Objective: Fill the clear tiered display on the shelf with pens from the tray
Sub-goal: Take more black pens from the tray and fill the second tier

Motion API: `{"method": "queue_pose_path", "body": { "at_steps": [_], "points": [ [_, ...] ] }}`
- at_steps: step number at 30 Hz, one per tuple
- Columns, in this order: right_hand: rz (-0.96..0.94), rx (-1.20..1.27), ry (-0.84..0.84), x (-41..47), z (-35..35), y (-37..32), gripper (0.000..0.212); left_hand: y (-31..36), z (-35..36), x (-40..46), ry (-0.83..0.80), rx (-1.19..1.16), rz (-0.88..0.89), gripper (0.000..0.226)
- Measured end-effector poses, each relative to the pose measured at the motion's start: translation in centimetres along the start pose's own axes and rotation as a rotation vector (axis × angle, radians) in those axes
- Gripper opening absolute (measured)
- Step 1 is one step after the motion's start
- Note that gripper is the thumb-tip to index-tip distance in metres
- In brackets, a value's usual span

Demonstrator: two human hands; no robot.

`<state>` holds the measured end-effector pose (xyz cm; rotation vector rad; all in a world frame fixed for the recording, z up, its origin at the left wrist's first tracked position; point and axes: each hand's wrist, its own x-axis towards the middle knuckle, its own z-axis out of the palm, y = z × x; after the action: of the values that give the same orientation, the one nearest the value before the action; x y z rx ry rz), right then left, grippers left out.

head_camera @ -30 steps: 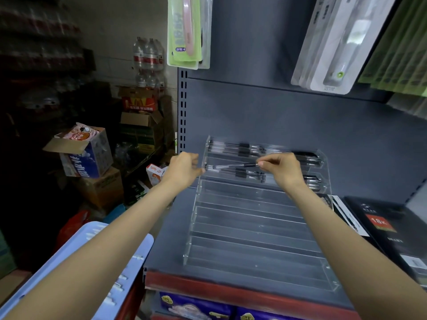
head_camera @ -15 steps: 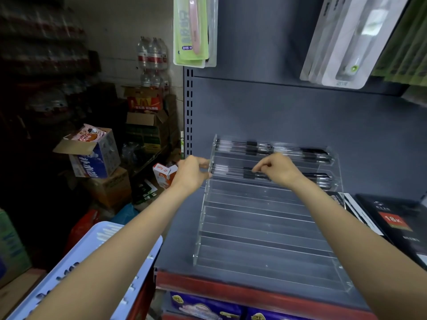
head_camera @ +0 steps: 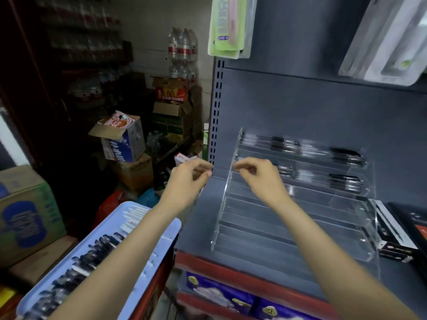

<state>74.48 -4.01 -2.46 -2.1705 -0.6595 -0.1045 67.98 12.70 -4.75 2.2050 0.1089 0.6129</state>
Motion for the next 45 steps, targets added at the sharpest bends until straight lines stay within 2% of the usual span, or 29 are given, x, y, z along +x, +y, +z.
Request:
{"method": "queue_pose_path", "body": {
  "at_steps": [5,9,14,20,24,26,29,32,38,41,43,45],
  "points": [
    [-0.021,0.07,-0.113,-1.8,8.2,-4.6,0.021,-6.6,-5.1,-4.7,0.043,0.053,-0.119,0.01],
    [0.02,0.041,-0.243,-2.5,17.1,-7.6,0.023,-14.0,-9.8,-7.5,-0.023,0.119,-0.258,0.011],
    [0.156,-0.028,-0.368,-3.7,28.7,-8.2,0.028,-23.5,-15.2,-10.3,-0.195,0.248,-0.312,0.016],
    [0.36,-0.181,-0.481,-5.6,37.5,-6.8,0.033,-32.4,-17.0,-11.4,-0.55,0.457,-0.195,0.029],
    [0.435,-0.361,-0.568,-6.7,40.3,-5.8,0.038,-35.5,-16.2,-12.1,-0.762,0.487,-0.114,0.04],
    [0.424,-0.481,-0.576,-6.9,41.1,-5.4,0.037,-36.5,-15.8,-12.3,-0.803,0.455,-0.113,0.041],
    [0.435,-0.547,-0.569,-6.5,41.4,-5.1,0.026,-37.3,-15.6,-12.2,-0.777,0.406,-0.117,0.037],
    [0.485,-0.5,-0.632,-5.7,41.3,-4.9,0.009,-37.8,-15.5,-11.9,-0.733,0.378,-0.117,0.034],
    [0.485,-0.423,-0.657,-5.5,41.0,-4.8,0.02,-38.0,-15.2,-12.2,-0.644,0.311,-0.157,0.029],
    [0.459,-0.413,-0.662,-5.6,40.8,-5.0,0.012,-38.0,-15.2,-12.0,-0.626,0.292,-0.182,0.028],
    [0.424,-0.47,-0.68,-5.8,40.7,-5.3,0.008,-38.2,-15.2,-11.9,-0.631,0.29,-0.187,0.028],
    [0.376,-0.569,-0.665,-6.2,40.8,-5.4,0.019,-38.2,-15.1,-12.1,-0.634,0.283,-0.185,0.028]
  ]
}}
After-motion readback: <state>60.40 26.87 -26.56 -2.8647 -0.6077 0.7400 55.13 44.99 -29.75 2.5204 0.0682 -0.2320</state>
